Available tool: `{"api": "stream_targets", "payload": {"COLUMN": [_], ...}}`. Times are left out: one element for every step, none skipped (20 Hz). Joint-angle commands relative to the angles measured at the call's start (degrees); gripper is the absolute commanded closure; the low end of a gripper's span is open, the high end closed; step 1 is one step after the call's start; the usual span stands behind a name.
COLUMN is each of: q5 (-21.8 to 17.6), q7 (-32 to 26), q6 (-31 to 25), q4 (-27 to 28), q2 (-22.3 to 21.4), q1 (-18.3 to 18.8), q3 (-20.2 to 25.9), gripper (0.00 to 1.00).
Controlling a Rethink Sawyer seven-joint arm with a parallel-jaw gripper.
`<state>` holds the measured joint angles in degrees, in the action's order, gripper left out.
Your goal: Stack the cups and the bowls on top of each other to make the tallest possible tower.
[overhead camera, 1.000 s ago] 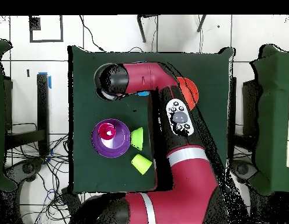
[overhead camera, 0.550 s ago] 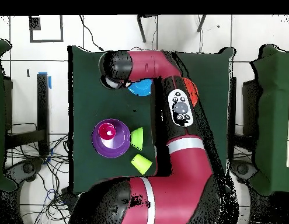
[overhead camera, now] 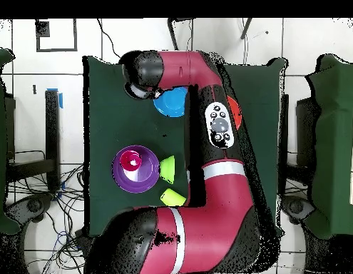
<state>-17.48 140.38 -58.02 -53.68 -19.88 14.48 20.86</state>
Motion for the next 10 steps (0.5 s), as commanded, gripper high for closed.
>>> {"api": "stream_targets", "payload": {"q5": [-3.92, -3.94, -3.95, -3.95, -3.95, -3.83, -3.74, -3.42, -3.11, -2.87], "q7": [-12.12, -12.19, -12.54, -12.81, -13.09, -13.13, -13.3, -13.37, -13.44, -13.75], "q6": [-5.34, -5.46, -5.37, -5.42, -5.47, -5.38, -5.45, -5.47, -5.5, -5.31], "q4": [2.15, 1.74, 1.3, 1.04, 0.78, 0.32, 0.0, -0.9, -1.81, -2.87], "q2": [0.87, 0.63, 0.38, 0.21, 0.04, -0.19, -0.38, -0.83, -1.28, -1.81], "q1": [-0.68, -0.57, -0.38, -0.22, -0.06, 0.09, 0.29, 0.63, 0.98, 1.38], "q3": [0.09, -0.15, -0.19, -0.23, -0.26, -0.29, -0.27, -0.25, -0.23, -0.14], "gripper": [0.0, 0.0, 0.0, 0.0, 0.0, 0.0, 0.0, 0.0, 0.0, 0.0]}}
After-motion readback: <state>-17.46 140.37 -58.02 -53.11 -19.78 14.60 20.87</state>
